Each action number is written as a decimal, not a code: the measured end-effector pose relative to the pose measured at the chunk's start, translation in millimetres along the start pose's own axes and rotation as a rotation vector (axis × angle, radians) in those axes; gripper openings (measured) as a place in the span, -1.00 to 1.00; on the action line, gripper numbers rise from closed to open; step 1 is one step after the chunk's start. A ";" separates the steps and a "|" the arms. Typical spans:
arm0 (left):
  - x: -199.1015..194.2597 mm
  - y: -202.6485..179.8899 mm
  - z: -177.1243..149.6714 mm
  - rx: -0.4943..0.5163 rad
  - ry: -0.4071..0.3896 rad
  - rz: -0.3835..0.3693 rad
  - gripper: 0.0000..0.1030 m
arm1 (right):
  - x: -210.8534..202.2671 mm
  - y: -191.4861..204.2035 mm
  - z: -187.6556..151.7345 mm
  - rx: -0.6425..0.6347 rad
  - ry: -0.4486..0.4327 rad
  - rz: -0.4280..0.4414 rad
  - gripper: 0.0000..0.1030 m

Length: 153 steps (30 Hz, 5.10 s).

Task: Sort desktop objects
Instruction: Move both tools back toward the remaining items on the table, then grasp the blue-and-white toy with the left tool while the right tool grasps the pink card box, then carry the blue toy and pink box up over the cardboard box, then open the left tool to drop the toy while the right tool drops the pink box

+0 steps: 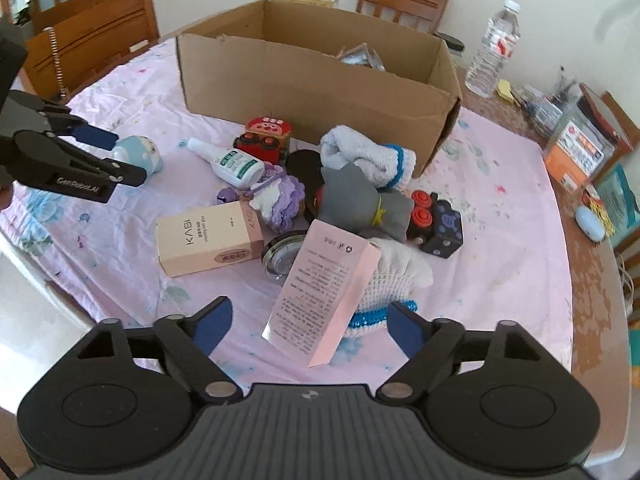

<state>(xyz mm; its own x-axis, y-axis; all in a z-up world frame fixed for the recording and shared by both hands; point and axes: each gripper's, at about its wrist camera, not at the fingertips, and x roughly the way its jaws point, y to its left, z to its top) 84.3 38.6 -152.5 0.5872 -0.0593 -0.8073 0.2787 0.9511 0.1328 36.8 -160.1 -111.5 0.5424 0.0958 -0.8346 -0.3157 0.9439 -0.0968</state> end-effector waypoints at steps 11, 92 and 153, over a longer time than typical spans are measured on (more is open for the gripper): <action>5.7 4.2 0.1 0.016 -0.002 -0.041 0.03 | 16.3 7.0 -0.6 0.033 0.025 -0.126 0.57; -41.1 1.9 135.6 0.115 -0.205 0.009 -0.15 | -10.3 -60.3 155.1 -0.361 -0.231 0.028 -0.15; -44.6 15.1 128.4 0.053 -0.188 0.047 0.89 | 16.0 -43.5 183.8 -0.433 -0.235 0.167 1.00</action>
<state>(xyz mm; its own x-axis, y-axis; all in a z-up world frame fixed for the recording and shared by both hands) 159.9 16.7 -40.7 0.7304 -0.0753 -0.6789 0.2845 0.9371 0.2022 202.3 -141.6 -21.0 0.6017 0.3487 -0.7185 -0.6788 0.6974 -0.2300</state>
